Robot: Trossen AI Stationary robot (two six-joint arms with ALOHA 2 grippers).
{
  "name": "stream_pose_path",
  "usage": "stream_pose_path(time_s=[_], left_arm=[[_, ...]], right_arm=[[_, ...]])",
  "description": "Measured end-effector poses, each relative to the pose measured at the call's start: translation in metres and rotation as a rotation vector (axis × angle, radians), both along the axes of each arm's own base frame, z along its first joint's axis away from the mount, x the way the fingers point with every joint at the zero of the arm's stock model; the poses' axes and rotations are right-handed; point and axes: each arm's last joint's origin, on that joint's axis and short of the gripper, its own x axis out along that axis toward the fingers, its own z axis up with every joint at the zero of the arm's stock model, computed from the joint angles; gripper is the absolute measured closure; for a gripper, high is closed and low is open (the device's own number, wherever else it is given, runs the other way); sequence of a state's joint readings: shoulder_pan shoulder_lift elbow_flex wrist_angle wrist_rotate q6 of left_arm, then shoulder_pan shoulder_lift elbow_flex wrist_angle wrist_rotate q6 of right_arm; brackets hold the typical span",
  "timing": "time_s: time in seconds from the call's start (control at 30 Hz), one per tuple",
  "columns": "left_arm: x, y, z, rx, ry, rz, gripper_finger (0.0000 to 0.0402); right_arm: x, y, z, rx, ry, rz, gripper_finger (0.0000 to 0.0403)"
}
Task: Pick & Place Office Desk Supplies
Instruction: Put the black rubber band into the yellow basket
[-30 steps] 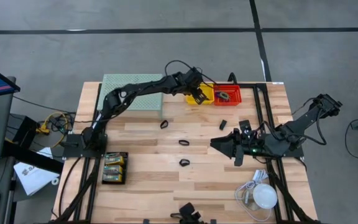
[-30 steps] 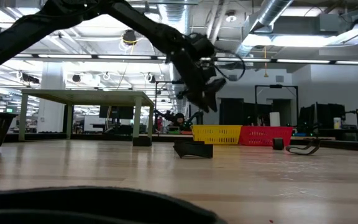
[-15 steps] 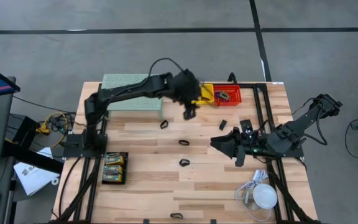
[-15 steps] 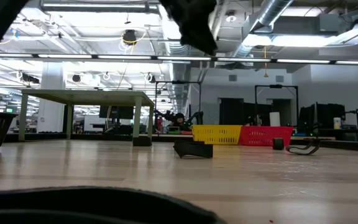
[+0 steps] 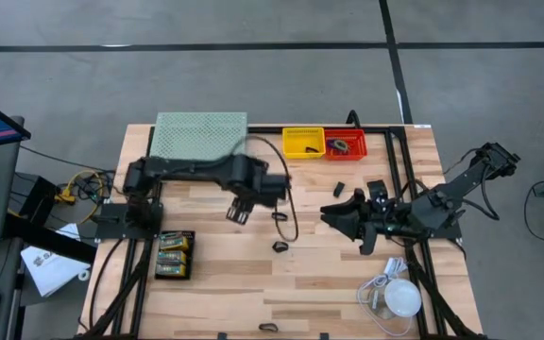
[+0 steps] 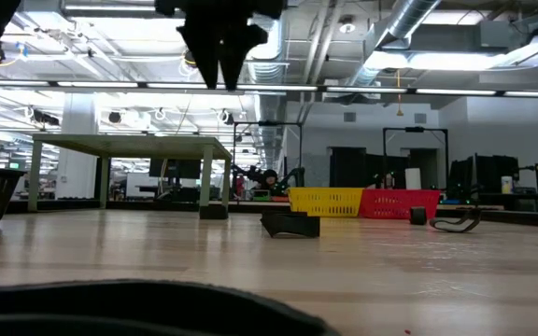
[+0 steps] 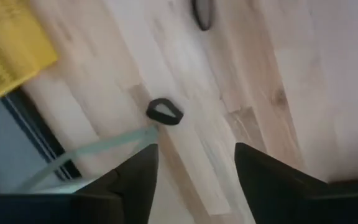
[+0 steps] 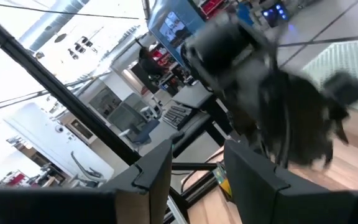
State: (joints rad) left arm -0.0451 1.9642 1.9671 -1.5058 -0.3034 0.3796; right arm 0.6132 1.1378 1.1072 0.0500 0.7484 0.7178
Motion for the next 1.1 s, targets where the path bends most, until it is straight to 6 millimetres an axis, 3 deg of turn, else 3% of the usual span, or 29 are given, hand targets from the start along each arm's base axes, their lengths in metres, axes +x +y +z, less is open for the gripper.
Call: stream_pose_path(time_s=[0.1, 0.27, 0.43, 0.57, 0.67, 1.1], left_arm=[[0.012, -0.009, -0.022, 0.025, 0.076, -0.072, 0.0176], [0.035, -0.012, -0.076, 0.073, 0.263, -0.201, 0.0144], [0.052, 0.023, -0.11, 0.092, 0.29, -0.161, 0.013], [0.052, 0.064, -0.123, 0.057, 0.347, -0.13, 0.0132], [0.049, 0.081, -0.132, 0.0, 0.383, -0.087, 0.0131], [0.055, 0.079, -0.146, -0.032, 0.341, -0.089, 0.0126]], right_arm=[[0.0, 0.0, 0.001, -0.013, -0.009, 0.008, 0.026], [-0.002, 0.003, 0.002, -0.028, -0.013, 0.022, 0.026], [-0.004, 0.007, 0.007, -0.055, -0.049, 0.038, 0.026], [-0.008, 0.012, 0.009, -0.082, -0.068, 0.059, 0.026], [-0.012, 0.018, 0.009, -0.09, -0.067, 0.083, 0.026], [-0.027, 0.035, 0.009, -0.132, -0.058, 0.107, 0.026]])
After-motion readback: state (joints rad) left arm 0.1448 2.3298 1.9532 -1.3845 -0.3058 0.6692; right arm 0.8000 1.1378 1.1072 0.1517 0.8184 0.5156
